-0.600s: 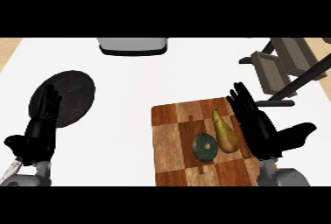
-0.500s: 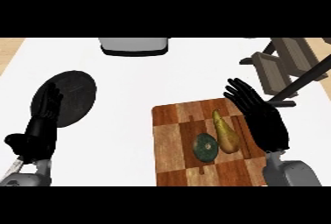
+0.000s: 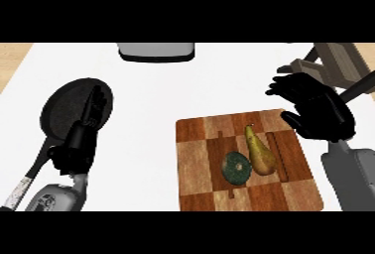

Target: Pick the pear from the cutting board and place it in the tiered basket

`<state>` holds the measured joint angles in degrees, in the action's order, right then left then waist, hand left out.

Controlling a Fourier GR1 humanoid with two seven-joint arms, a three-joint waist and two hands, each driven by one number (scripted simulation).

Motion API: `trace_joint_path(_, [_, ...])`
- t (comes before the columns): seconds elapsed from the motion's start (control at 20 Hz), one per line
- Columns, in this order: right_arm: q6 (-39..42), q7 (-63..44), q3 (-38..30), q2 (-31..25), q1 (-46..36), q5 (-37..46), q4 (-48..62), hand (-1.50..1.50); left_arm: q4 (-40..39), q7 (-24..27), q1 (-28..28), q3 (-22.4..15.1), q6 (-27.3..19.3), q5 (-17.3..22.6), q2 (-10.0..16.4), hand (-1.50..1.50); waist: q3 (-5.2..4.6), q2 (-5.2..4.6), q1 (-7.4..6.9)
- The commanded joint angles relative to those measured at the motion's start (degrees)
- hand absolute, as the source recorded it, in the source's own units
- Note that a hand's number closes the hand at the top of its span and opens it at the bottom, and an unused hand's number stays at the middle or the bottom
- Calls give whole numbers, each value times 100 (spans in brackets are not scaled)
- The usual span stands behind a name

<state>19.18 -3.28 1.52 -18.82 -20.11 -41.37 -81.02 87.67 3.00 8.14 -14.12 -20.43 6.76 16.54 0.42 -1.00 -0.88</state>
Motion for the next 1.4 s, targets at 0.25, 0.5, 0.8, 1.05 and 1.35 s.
trace_joint_path(0.25, [3870, -38, -644, -1562, -148, -1375, 1161, -150, -91, -370, 325, -212, -87, -199, -229, 0, -26, 58, 68])
trace_joint_path(0.5, [4243, 175, -997, -2535, -721, 358, 402, -150, -6, -404, 266, -132, -85, -204, -123, 0, -24, 98, 55])
trace_joint_path(0.8, [4285, 280, -1020, -3055, -1170, 2053, -1317, -150, 9, -372, 203, -175, -174, -283, -198, 0, -24, 132, 76])
trace_joint_path(1.05, [3854, 117, -444, -2802, -1023, 3495, -2853, -150, 110, -432, 190, -191, -135, -298, -189, 0, -28, 119, 44])
trace_joint_path(1.35, [3495, 5, 300, -2204, -378, 4921, -3667, -150, -36, -546, 365, -115, -85, -344, -353, 0, -38, 93, 69])
